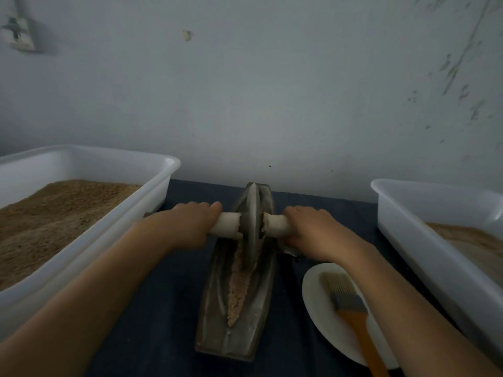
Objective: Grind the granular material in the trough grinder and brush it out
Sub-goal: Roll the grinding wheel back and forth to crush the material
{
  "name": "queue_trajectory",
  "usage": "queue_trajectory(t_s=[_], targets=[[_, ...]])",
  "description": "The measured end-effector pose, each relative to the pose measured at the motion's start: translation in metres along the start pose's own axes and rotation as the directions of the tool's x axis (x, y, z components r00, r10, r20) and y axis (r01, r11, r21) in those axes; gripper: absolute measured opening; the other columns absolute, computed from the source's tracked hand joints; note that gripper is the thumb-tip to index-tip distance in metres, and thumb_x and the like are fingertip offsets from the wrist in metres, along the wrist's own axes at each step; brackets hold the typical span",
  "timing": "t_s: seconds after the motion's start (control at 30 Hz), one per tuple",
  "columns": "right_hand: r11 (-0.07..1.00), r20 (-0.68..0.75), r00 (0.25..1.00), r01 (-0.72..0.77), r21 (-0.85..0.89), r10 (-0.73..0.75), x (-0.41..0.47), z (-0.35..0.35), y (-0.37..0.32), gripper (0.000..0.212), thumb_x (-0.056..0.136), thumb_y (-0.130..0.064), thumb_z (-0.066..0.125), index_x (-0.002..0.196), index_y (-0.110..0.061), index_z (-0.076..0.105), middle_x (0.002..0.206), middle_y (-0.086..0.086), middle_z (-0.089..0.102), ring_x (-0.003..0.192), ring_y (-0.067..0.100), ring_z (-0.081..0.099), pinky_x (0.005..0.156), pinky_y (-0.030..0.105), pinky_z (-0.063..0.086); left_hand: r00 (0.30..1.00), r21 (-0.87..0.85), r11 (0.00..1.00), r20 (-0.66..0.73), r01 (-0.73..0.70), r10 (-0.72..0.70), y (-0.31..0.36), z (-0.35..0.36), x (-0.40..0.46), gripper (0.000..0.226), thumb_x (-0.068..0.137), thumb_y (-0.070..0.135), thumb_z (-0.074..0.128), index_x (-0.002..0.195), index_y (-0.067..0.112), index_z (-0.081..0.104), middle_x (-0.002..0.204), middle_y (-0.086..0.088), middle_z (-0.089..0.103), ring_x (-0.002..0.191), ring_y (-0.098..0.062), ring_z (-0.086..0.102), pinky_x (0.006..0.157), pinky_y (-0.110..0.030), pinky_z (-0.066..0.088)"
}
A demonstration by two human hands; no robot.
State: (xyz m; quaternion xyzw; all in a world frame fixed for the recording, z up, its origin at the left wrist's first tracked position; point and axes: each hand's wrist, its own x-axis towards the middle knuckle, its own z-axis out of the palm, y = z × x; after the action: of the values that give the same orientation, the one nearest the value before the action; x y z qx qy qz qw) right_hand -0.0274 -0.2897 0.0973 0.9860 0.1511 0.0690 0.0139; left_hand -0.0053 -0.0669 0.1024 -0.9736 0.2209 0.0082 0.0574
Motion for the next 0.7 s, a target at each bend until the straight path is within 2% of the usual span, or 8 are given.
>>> queue_trajectory(t_s=[0.1,0.2,0.3,0.4,0.5,0.6,0.7], targets=[[1.0,-0.098,0.995,-0.009,0.022,0.011,0.002,0.008,0.003,0.027,0.091,-0.034,0.053,0.111,-0.016,0.048,0.114,0.003,0.055,0.101,0.022,0.051,0.071,0.031,0.026,0.964,0.107,0.994,-0.265,0.023,0.006,0.001,0.013,0.008,0.038,0.089,0.019,0.054,0.122,0.018,0.034,0.122,-0.002,0.047,0.112,-0.021,0.047,0.095,-0.033,0.037],[0.999,-0.143,0.99,-0.003,-0.054,-0.005,0.001,0.009,0.001,0.025,0.092,-0.031,0.051,0.111,-0.015,0.047,0.112,0.004,0.055,0.1,0.022,0.051,0.071,0.031,0.027,0.948,0.112,0.994,-0.316,0.01,0.027,-0.002,0.018,0.009,0.04,0.088,0.02,0.056,0.123,0.02,0.034,0.123,0.0,0.047,0.112,-0.018,0.047,0.094,-0.031,0.035],[1.0,0.028,1.0,-0.009,-0.015,0.009,-0.005,-0.002,-0.004,0.025,0.092,-0.03,0.053,0.108,-0.013,0.045,0.11,0.006,0.056,0.09,0.02,0.051,0.069,0.03,0.03,0.974,0.097,0.994,-0.214,-0.055,0.075,-0.004,0.01,0.003,0.042,0.089,0.022,0.056,0.124,0.021,0.032,0.122,0.001,0.049,0.11,-0.016,0.048,0.09,-0.027,0.035],[0.999,0.244,0.97,0.015,0.033,-0.023,-0.016,-0.02,-0.013,0.028,0.091,-0.031,0.056,0.109,-0.012,0.046,0.099,0.001,0.053,0.079,0.012,0.045,0.058,0.024,0.031,0.993,-0.03,0.994,0.045,-0.104,0.105,-0.004,-0.005,-0.012,0.041,0.09,0.022,0.058,0.121,0.025,0.032,0.117,0.003,0.05,0.101,-0.011,0.049,0.086,-0.023,0.036],[0.995,0.362,0.928,0.059,0.085,-0.086,-0.03,-0.037,-0.022,0.026,0.091,-0.032,0.057,0.103,-0.01,0.051,0.081,-0.004,0.047,0.065,0.005,0.042,0.049,0.018,0.029,0.951,-0.118,0.986,0.272,-0.121,0.15,-0.005,-0.022,-0.03,0.036,0.09,0.022,0.057,0.105,0.032,0.026,0.1,0.006,0.047,0.091,-0.009,0.048,0.08,-0.023,0.038],[0.99,0.42,0.899,0.084,0.111,-0.124,-0.042,-0.048,-0.026,0.03,0.09,-0.035,0.058,0.105,-0.009,0.057,0.082,-0.002,0.052,0.067,0.007,0.046,0.053,0.02,0.033,0.922,-0.13,0.982,0.347,-0.138,0.175,-0.003,-0.033,-0.043,0.036,0.09,0.024,0.057,0.106,0.032,0.026,0.104,0.005,0.049,0.096,-0.012,0.051,0.083,-0.024,0.041],[0.989,0.451,0.883,0.081,0.122,-0.128,-0.042,-0.051,-0.025,0.025,0.089,-0.039,0.058,0.098,-0.016,0.052,0.082,-0.006,0.051,0.069,0.006,0.047,0.056,0.019,0.035,0.917,-0.121,0.983,0.359,-0.14,0.175,-0.004,-0.033,-0.045,0.034,0.091,0.024,0.057,0.106,0.03,0.028,0.106,0.002,0.051,0.097,-0.014,0.053,0.084,-0.027,0.043]])
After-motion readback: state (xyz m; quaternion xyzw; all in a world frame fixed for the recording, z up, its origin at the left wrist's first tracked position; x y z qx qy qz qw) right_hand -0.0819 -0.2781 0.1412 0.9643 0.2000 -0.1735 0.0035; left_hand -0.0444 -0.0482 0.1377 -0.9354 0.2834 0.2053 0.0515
